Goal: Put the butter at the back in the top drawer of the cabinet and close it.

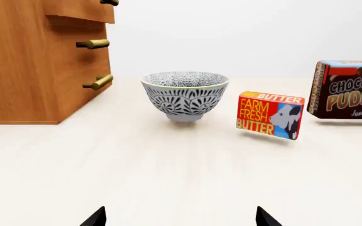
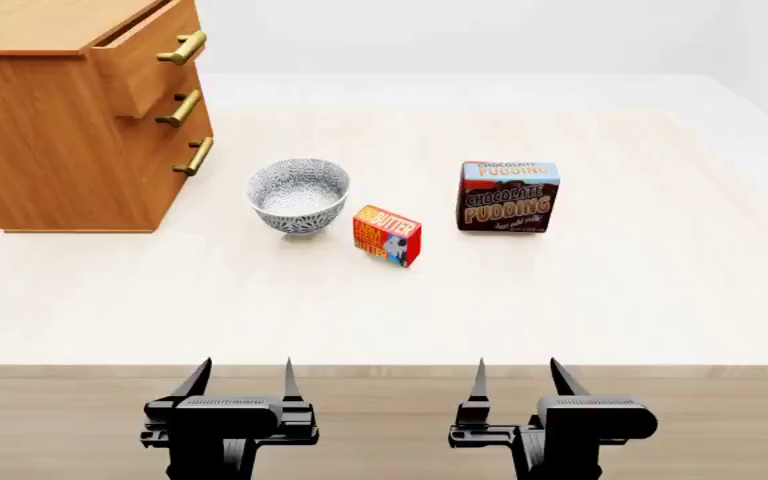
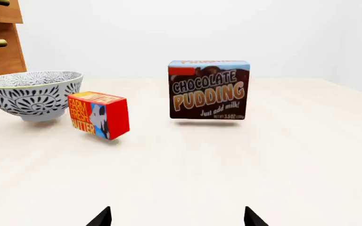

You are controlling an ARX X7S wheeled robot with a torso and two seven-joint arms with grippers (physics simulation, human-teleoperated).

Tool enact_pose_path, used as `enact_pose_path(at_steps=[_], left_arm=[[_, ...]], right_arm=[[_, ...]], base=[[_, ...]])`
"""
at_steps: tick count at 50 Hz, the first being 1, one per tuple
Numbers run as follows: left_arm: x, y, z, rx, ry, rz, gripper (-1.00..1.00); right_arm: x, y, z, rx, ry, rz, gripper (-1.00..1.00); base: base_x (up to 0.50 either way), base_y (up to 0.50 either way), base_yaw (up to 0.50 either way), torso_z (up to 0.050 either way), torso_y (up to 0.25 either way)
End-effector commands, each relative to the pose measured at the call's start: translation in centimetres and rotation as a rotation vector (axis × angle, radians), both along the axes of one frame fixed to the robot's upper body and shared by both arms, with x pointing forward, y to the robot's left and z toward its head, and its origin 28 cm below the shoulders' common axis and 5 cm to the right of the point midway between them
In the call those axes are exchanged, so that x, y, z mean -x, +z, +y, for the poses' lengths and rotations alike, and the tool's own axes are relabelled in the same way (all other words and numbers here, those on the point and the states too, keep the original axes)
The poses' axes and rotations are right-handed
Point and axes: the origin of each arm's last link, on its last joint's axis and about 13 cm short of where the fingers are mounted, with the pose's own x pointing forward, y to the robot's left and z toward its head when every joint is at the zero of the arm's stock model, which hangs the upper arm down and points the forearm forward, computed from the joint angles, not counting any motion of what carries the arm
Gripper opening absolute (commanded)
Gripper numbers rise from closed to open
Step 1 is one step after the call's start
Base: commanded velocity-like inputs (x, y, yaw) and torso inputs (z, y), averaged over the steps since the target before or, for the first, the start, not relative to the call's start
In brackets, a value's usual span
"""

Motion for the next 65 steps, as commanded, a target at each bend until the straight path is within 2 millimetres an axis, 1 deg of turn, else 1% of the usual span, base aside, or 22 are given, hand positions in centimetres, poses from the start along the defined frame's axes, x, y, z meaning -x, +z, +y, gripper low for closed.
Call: enact_pose_path(at_steps=[1, 14, 49, 65], left_arm=[[0.00, -0.01, 0.01, 0.000, -0.001, 0.001, 1.00], [-0.03, 0.00, 0.02, 0.004, -0.006, 0.003, 1.00], [0.09, 0.04, -0.01, 0.001, -0.015, -0.006, 1.00], [0.10, 0.04, 0.02, -0.006, 0.003, -0.015, 1.00]], right_arm=[[0.01, 0.02, 0.04, -0.002, 0.003, 0.001, 1.00], [0.00, 0.04, 0.08, -0.008, 0.007, 0.011, 1.00], [-0.08, -0.04, 0.09, -0.004, 0.002, 0.019, 1.00], [-0.02, -0.04, 0.04, -0.017, -0.016, 0.014, 1.00]], base=[[0.00, 0.00, 0.00, 0.000, 0.000], [0.00, 0.02, 0.00, 0.000, 0.000], [0.00, 0.49, 0.00, 0.000, 0.000], [0.00, 0.00, 0.00, 0.003, -0.004]])
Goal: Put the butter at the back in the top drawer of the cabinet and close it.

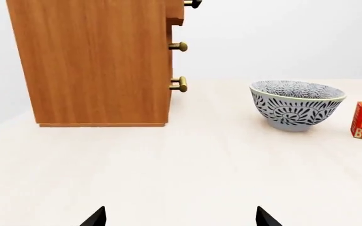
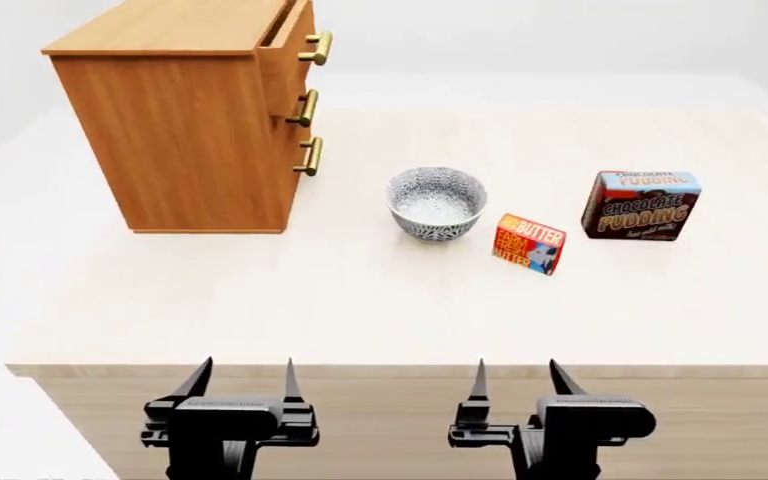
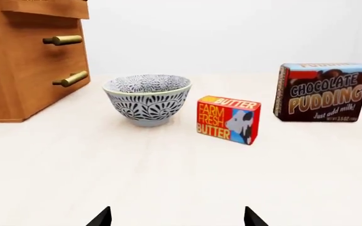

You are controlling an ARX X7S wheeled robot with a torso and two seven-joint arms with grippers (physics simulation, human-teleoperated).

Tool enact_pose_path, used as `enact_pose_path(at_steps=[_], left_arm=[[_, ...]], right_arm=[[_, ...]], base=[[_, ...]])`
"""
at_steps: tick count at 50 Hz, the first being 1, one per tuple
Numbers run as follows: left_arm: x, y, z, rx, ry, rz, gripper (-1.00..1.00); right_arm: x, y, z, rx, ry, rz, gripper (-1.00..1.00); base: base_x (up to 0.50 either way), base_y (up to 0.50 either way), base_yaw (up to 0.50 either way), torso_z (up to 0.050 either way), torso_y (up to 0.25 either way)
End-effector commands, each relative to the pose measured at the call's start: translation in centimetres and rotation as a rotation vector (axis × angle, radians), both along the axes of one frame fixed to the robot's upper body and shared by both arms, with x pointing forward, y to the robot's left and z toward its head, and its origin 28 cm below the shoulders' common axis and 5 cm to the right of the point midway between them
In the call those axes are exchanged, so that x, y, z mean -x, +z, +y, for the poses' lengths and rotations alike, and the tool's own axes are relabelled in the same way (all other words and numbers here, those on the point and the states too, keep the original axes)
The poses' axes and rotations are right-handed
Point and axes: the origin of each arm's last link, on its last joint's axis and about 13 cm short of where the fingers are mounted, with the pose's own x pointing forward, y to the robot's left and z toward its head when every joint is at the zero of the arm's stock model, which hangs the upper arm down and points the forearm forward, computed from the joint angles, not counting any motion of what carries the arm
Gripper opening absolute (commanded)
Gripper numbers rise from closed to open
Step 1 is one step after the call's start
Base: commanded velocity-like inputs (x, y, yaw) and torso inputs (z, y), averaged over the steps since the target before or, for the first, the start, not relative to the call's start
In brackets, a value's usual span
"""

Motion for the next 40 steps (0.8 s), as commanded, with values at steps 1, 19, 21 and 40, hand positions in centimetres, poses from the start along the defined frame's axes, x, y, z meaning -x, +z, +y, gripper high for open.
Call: enact_pose_path(at_steps=[1, 19, 21, 40], left_arm=[[0.0, 0.0, 0.0, -0.007, 0.014, -0.008, 1.00], [1.7, 5.0, 0.5, 0.019, -0.006, -0.047, 1.00], [1.8, 5.7, 0.5, 0.018, -0.010, -0.055, 1.00], [2.1, 10.5, 0.7, 0.045, -0.032, -0.099, 1.00]], right_arm=[[0.0, 0.0, -0.1, -0.009, -0.009, 0.000, 1.00], [1.5, 5.4, -0.7, -0.024, 0.006, -0.030, 1.00], [1.6, 6.0, -0.6, -0.021, 0.012, -0.030, 1.00], [2.3, 10.3, -0.9, 0.015, 0.054, -0.039, 1.00]], base=[[0.00, 0.00, 0.00, 0.043, -0.104], [0.00, 0.00, 0.00, 0.049, -0.032], [0.00, 0.00, 0.00, 0.050, 0.000], [0.00, 0.00, 0.00, 0.050, 0.000]])
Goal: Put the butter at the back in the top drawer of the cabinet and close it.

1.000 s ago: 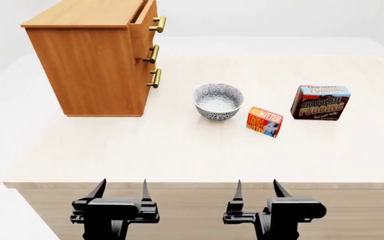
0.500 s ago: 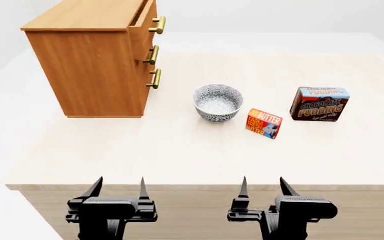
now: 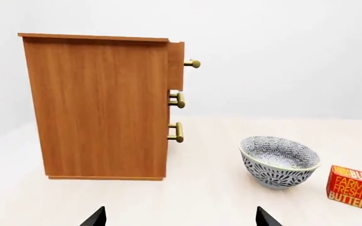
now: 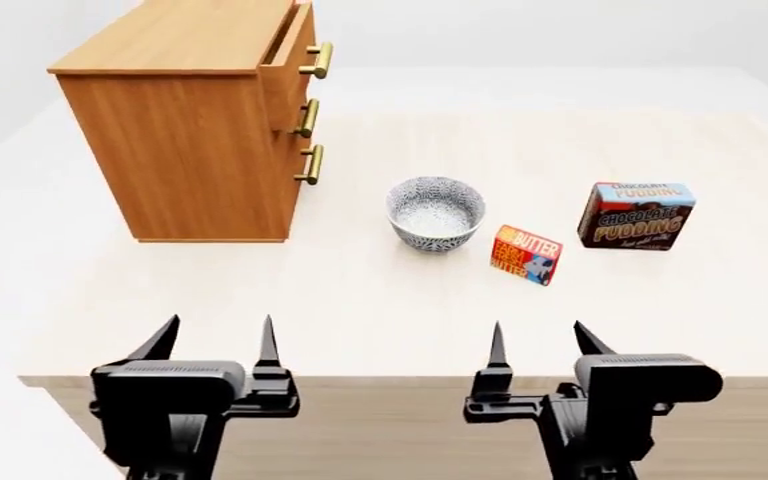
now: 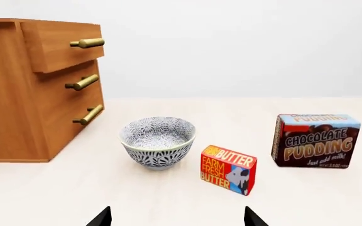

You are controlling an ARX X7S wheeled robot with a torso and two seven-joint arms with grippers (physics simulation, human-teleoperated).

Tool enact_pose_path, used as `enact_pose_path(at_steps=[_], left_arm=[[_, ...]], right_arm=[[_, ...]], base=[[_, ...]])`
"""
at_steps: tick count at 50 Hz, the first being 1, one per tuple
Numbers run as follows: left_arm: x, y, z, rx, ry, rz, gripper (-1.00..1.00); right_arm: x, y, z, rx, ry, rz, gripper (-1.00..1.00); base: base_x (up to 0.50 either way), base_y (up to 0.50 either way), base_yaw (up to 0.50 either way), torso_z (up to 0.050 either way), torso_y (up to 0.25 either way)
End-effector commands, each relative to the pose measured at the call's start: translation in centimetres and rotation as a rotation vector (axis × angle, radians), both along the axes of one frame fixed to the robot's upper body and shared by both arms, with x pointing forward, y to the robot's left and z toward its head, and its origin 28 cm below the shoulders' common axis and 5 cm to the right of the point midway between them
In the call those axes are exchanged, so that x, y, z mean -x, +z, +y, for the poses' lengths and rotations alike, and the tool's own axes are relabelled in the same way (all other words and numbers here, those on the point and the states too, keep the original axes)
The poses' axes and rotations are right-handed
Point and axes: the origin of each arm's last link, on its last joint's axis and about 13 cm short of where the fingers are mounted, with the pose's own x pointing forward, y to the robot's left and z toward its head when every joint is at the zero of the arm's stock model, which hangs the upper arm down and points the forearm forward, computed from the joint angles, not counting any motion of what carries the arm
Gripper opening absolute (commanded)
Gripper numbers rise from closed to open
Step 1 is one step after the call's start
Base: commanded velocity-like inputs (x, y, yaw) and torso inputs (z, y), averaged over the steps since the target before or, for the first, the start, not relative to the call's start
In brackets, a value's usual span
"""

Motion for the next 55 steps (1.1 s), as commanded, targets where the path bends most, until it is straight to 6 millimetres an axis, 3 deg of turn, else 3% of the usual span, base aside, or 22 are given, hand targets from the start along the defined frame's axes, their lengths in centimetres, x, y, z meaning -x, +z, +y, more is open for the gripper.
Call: enact_pose_path(at_steps=[1, 16, 55], left_arm=[[0.4, 2.6, 0.1, 0.011, -0.016, -0.027, 1.00], [0.7, 3.6, 0.3, 0.008, -0.002, -0.061, 1.00], [1.0, 3.9, 0.3, 0.004, -0.002, -0.083, 1.00]], right_arm=[[0.7, 2.3, -0.2, 0.022, 0.019, -0.017, 1.00], [1.0, 2.9, -0.2, 0.045, 0.037, -0.016, 1.00], [1.3, 3.4, -0.4, 0.039, 0.032, -0.027, 1.00]], base=[[0.00, 0.00, 0.00, 0.050, 0.000], [0.32, -0.06, 0.00, 0.048, 0.000], [0.50, 0.00, 0.00, 0.000, 0.000]])
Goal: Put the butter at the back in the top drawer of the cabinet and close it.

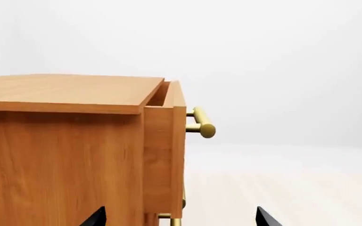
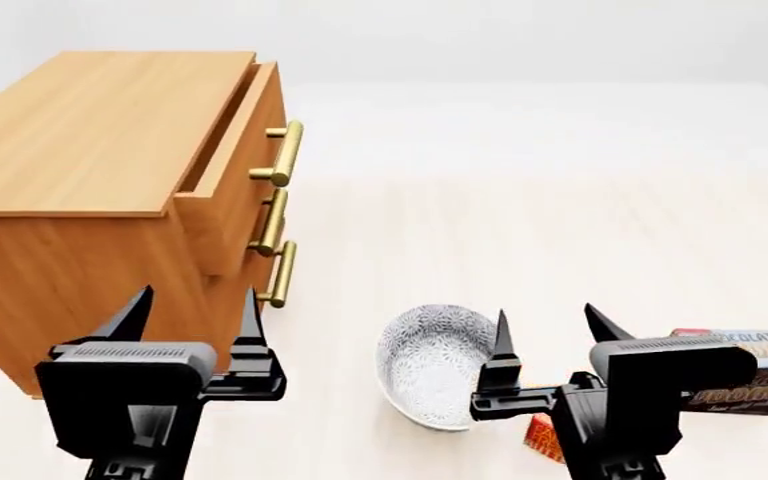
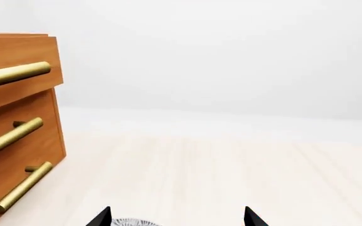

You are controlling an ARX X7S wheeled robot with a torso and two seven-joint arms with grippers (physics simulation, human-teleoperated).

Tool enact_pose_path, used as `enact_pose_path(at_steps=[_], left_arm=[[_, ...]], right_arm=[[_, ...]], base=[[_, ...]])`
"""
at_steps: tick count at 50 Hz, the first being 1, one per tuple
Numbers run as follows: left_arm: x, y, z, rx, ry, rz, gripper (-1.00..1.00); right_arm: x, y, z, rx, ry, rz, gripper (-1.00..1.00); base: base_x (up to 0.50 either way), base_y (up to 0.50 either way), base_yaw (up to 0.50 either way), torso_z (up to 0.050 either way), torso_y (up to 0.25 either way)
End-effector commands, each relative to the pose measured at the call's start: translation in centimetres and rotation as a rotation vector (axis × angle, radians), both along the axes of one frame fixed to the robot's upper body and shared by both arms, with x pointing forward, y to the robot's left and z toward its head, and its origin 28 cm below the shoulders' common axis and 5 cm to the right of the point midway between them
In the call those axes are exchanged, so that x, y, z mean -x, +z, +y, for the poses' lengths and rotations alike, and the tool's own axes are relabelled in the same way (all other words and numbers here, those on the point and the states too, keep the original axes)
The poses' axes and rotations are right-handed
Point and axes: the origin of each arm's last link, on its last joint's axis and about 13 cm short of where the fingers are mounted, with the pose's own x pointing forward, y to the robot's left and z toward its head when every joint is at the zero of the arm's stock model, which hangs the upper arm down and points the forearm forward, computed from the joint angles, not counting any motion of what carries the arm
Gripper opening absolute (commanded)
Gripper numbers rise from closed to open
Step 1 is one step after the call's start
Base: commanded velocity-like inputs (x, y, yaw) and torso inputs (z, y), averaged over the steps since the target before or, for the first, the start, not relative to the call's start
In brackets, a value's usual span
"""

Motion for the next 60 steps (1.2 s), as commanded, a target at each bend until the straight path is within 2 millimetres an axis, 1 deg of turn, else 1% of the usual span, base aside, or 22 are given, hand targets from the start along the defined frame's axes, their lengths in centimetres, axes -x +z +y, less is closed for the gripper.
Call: enact_pose_path(at_steps=[1, 4, 14, 28, 35, 40, 44, 49, 56, 60], left_arm=[[0.1, 0.0, 0.0, 0.000, -0.002, -0.002, 1.00], [0.1, 0.0, 0.0, -0.001, -0.002, 0.000, 1.00], [0.5, 0.6, 0.0, -0.003, -0.017, 0.008, 1.00], [1.4, 3.9, -0.2, -0.018, -0.061, 0.000, 1.00], [1.2, 6.0, 0.0, -0.029, -0.064, 0.018, 1.00], [0.5, 7.6, -0.1, -0.042, -0.074, 0.046, 1.00], [-0.2, 8.8, -0.2, -0.046, -0.112, 0.104, 1.00], [-1.2, 11.1, -0.2, -0.060, -0.133, 0.141, 1.00], [-2.2, 14.7, -0.1, -0.063, -0.139, 0.181, 1.00], [-2.6, 16.4, 0.0, -0.064, -0.138, 0.192, 1.00]], right_arm=[[0.2, 0.2, -0.1, -0.004, -0.003, -0.010, 1.00], [0.4, 0.3, -0.1, -0.008, -0.004, -0.015, 1.00], [1.4, 0.5, -0.2, -0.006, -0.007, -0.025, 1.00], [2.4, 0.5, -0.8, -0.023, 0.001, -0.029, 1.00], [2.4, 0.6, -1.0, -0.029, -0.001, -0.031, 1.00], [2.5, 0.5, -1.2, -0.032, 0.005, -0.028, 1.00], [2.5, 0.6, -1.3, -0.038, 0.008, -0.025, 1.00], [2.4, 0.6, -1.5, -0.046, 0.010, -0.025, 1.00], [2.5, 0.7, -1.7, -0.053, 0.009, -0.028, 1.00], [2.5, 0.8, -1.8, -0.057, 0.011, -0.029, 1.00]], base=[[0.50, 0.00, 0.00, 0.000, 0.015], [0.38, 0.00, 0.00, 0.000, 0.000], [0.01, 0.00, 0.00, 0.000, 0.000], [0.00, 0.00, 0.00, 0.000, 0.000], [0.00, 0.00, 0.00, 0.000, 0.000], [0.00, 0.00, 0.00, 0.000, 0.000], [0.00, 0.00, 0.00, 0.000, 0.000], [0.00, 0.00, 0.00, 0.000, 0.000], [0.00, 0.00, 0.00, 0.000, 0.000], [0.00, 0.00, 0.00, 0.000, 0.000]])
